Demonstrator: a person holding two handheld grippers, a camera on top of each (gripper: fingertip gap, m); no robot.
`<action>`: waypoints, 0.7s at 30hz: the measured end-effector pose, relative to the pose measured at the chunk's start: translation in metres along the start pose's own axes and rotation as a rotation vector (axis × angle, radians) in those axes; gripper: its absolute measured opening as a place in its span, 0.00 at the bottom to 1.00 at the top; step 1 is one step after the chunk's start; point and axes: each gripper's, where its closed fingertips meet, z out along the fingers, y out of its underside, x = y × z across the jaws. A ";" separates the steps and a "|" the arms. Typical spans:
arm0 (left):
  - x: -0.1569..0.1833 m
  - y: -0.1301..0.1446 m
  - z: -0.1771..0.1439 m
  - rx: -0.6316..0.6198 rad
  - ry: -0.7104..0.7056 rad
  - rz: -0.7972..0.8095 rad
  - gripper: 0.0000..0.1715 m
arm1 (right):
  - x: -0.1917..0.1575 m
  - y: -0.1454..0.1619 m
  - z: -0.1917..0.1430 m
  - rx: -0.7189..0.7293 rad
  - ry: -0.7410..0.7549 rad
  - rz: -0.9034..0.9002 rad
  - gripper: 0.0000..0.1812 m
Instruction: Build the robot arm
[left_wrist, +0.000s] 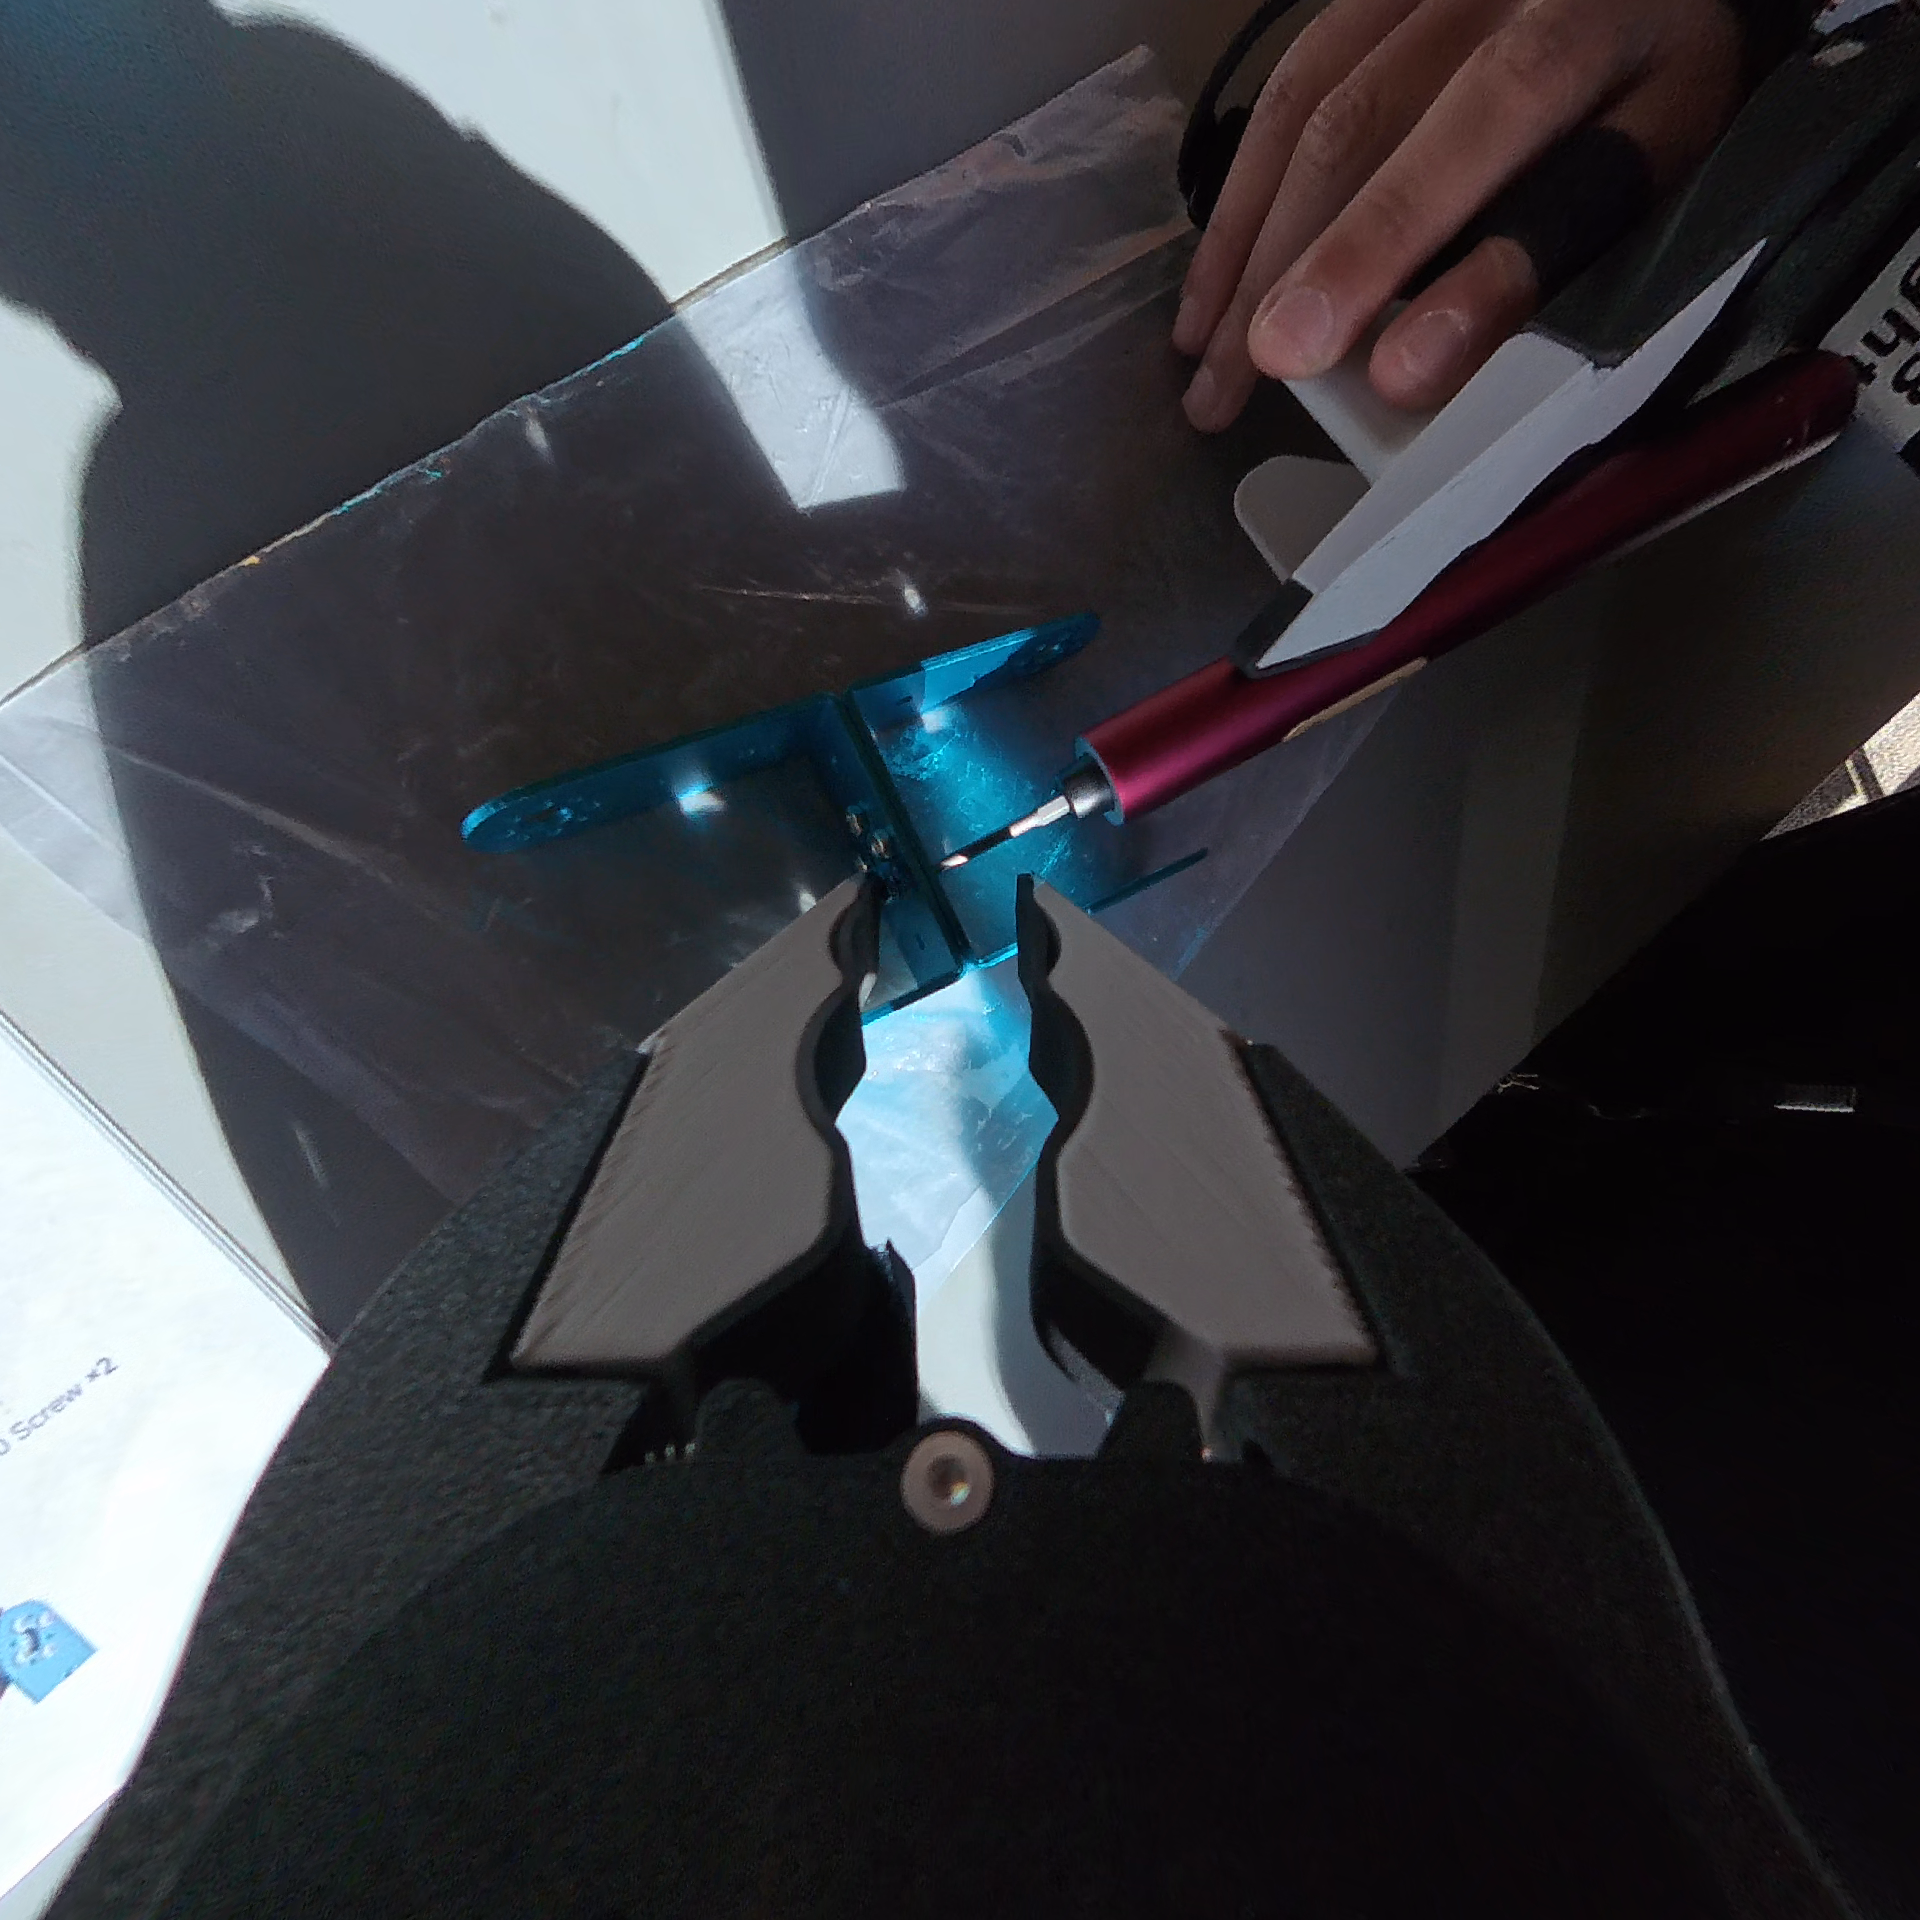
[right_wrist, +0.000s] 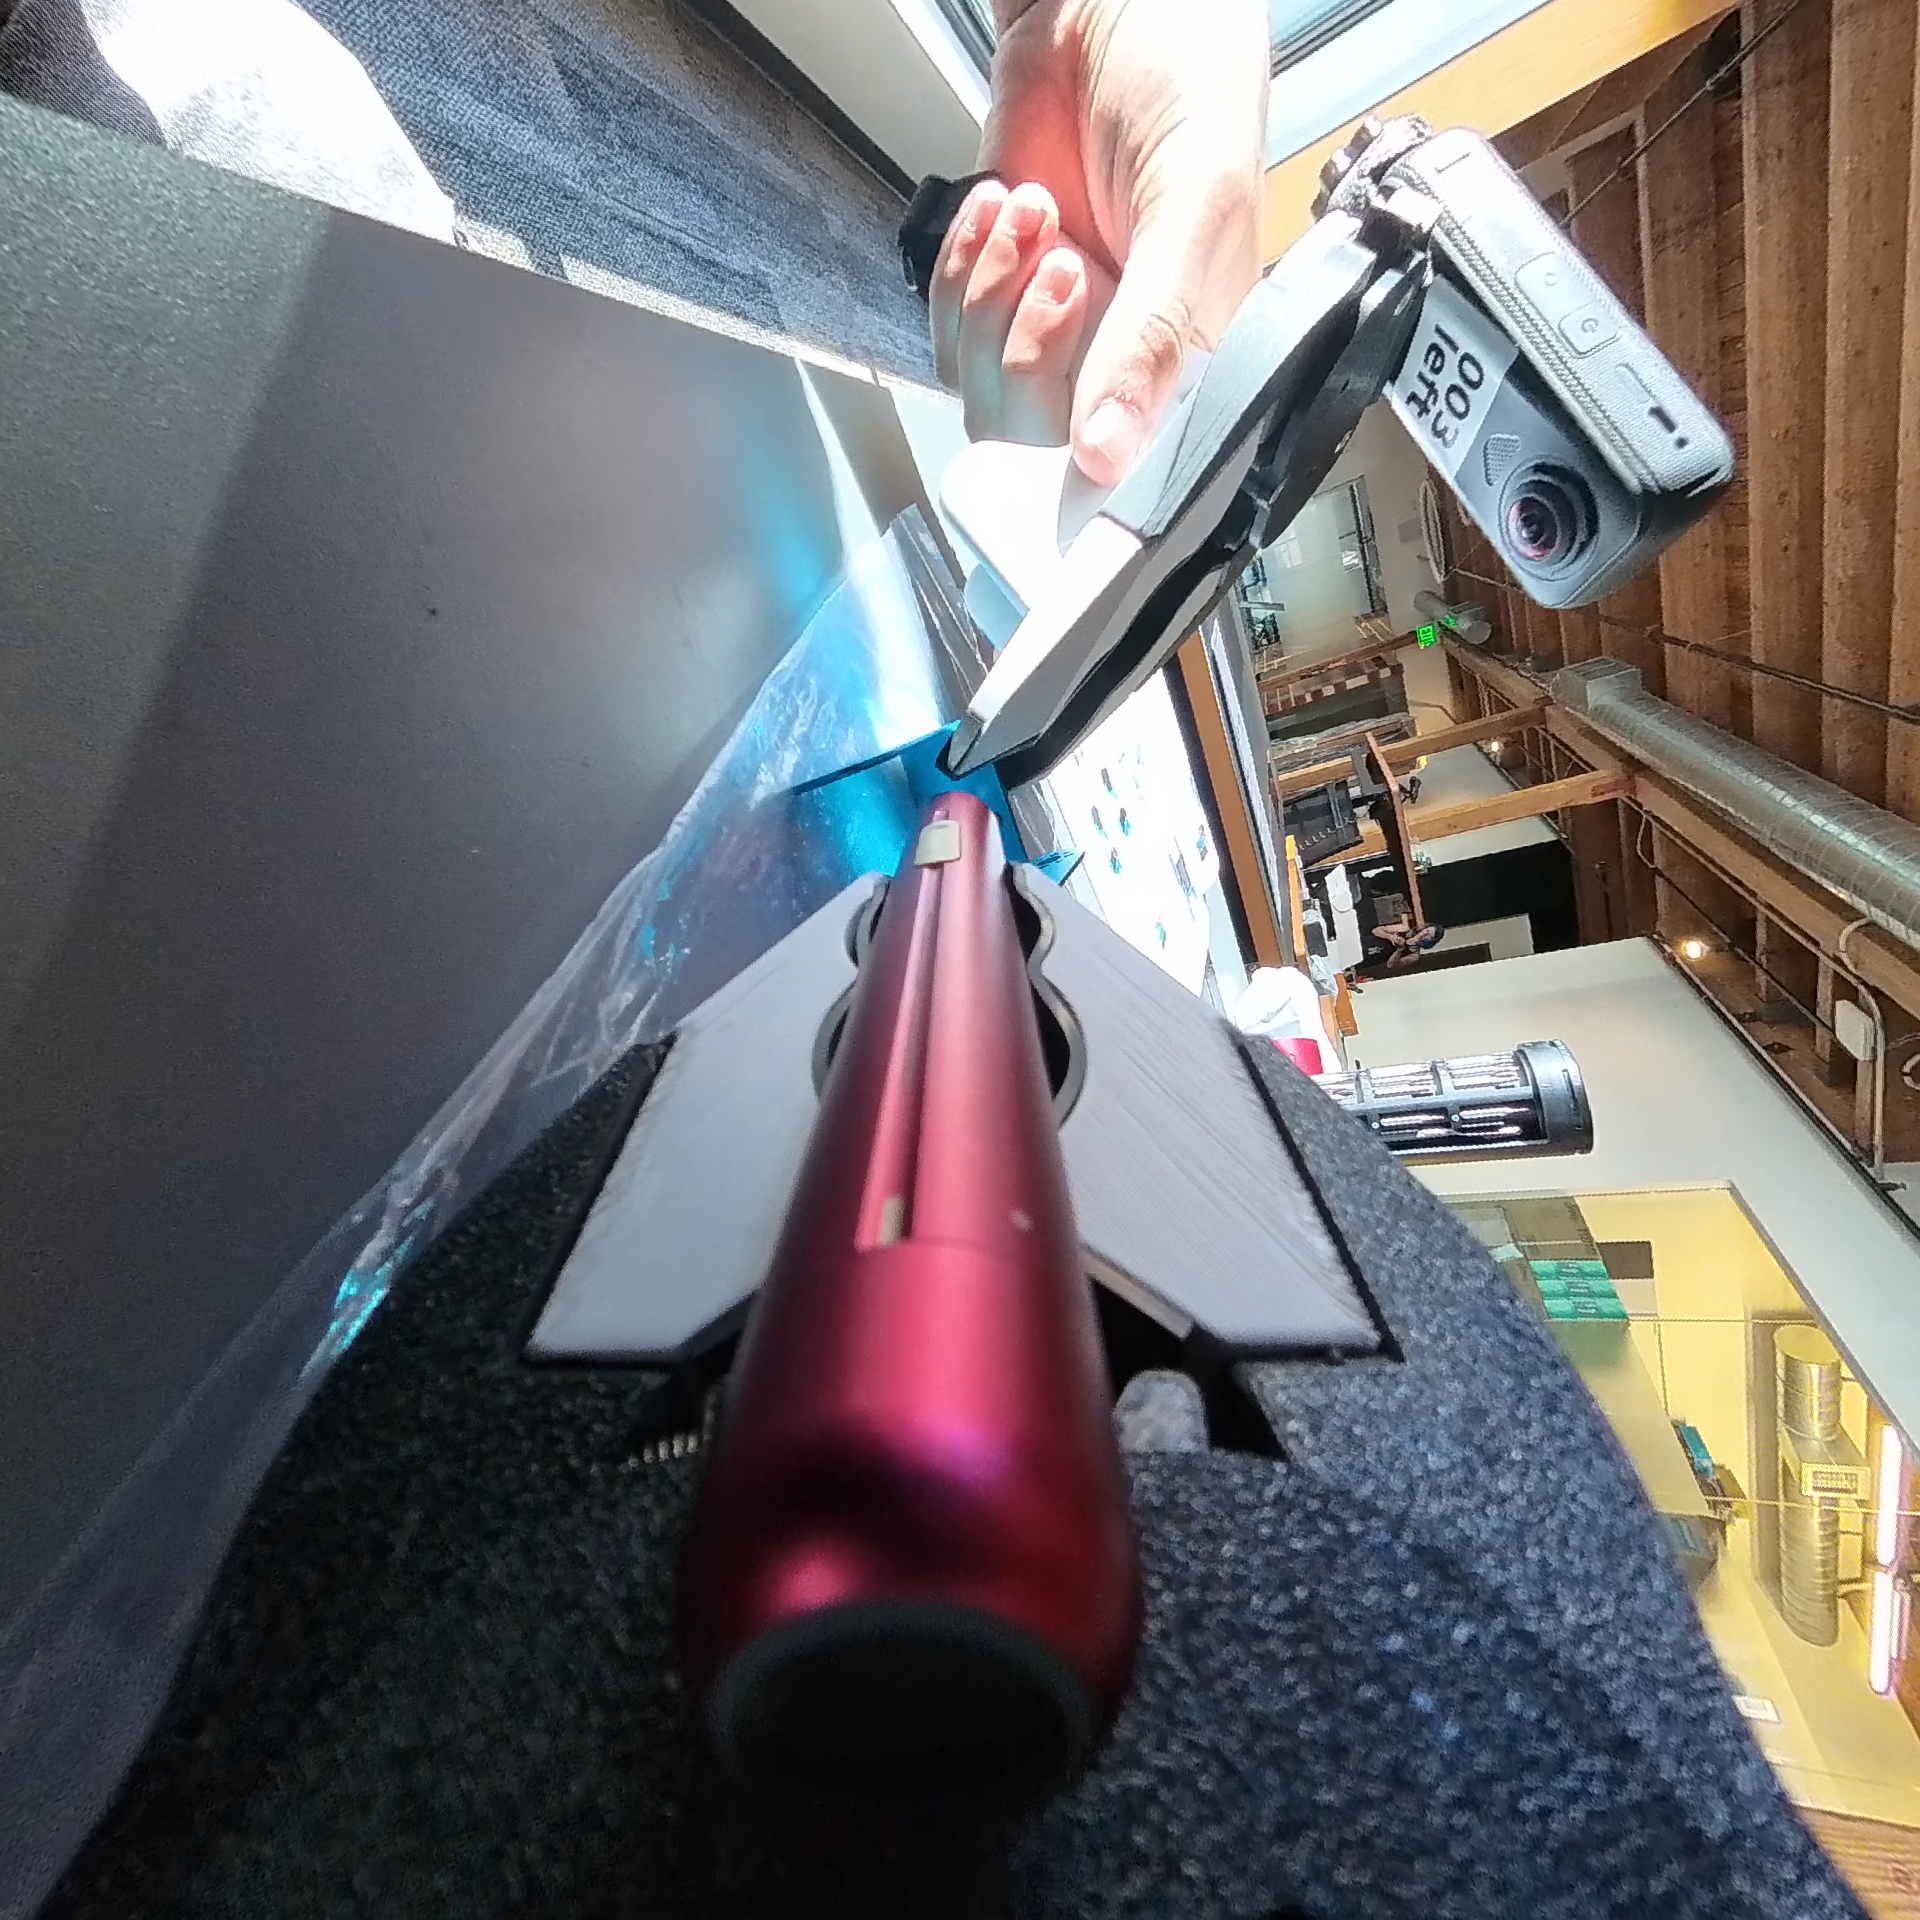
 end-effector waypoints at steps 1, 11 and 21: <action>0.000 0.000 0.000 0.001 -0.001 -0.002 0.15 | 0.000 0.000 0.000 -0.001 0.000 -0.001 0.11; 0.000 0.001 0.001 0.006 0.002 -0.017 0.15 | 0.000 0.000 0.001 0.000 0.004 -0.015 0.11; 0.018 -0.001 0.004 0.014 -0.001 -0.048 0.40 | -0.003 0.002 0.004 0.007 0.019 -0.046 0.11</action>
